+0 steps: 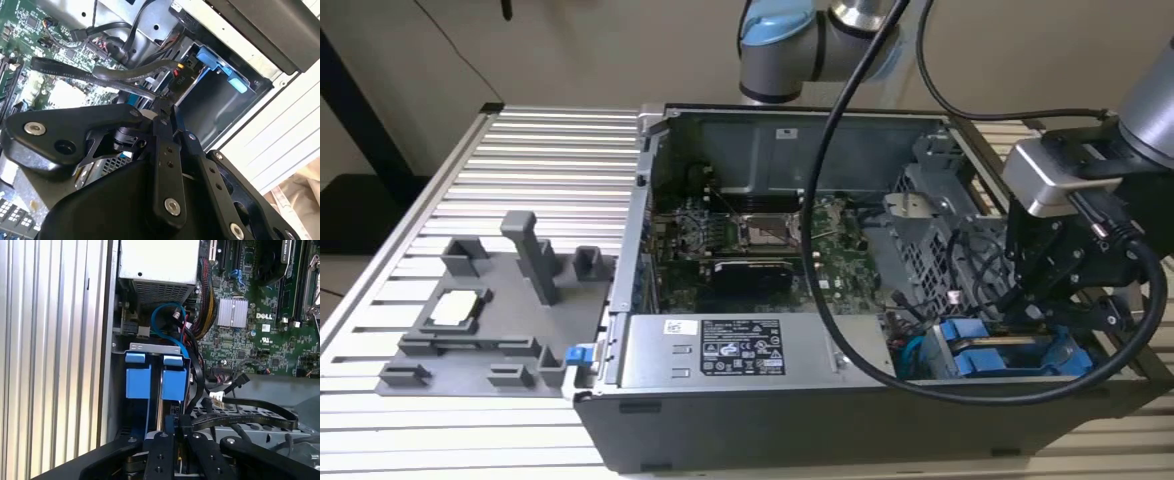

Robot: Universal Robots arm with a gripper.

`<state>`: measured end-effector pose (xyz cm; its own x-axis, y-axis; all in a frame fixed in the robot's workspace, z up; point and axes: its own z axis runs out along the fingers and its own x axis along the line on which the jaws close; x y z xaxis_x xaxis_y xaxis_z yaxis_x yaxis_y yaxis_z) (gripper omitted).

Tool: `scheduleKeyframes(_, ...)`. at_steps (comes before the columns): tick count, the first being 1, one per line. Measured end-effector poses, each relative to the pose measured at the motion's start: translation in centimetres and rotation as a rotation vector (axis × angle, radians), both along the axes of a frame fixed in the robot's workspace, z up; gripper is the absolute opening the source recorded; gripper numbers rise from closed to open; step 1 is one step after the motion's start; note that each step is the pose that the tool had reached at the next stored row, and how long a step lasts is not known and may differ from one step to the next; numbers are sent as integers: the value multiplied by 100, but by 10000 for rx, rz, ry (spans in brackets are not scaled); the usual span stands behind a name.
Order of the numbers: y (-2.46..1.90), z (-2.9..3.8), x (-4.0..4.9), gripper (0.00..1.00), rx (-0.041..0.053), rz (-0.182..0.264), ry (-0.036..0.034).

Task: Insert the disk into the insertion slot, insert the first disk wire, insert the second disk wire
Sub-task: 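Insert the second disk wire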

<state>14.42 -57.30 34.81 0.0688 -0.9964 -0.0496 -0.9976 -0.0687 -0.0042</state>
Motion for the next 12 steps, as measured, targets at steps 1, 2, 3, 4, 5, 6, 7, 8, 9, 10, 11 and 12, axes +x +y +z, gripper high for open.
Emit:
scheduleKeyframes(1,0,0,0,16,0,-3,0)
scheduleKeyframes(2,0,-1,1,16,1,-3,0)
scheduleKeyframes(3,0,-2,1,16,3,-4,0)
scheduleKeyframes(4,0,-3,1,16,3,-4,0)
scheduleKeyframes(5,0,-6,1,16,4,-4,-1)
scheduleKeyframes(6,0,-9,1,16,5,-4,0)
scheduleKeyframes(7,0,-11,1,16,5,-4,0)
scheduleKeyframes(8,0,-14,1,16,9,-4,-1)
scheduleKeyframes(9,0,-16,1,16,16,-5,-3)
scheduleKeyframes(10,0,-18,1,16,23,-4,-3)
scheduleKeyframes(11,0,-22,1,16,33,-4,-4)
scheduleKeyframes(12,0,-25,2,16,43,-4,-4)
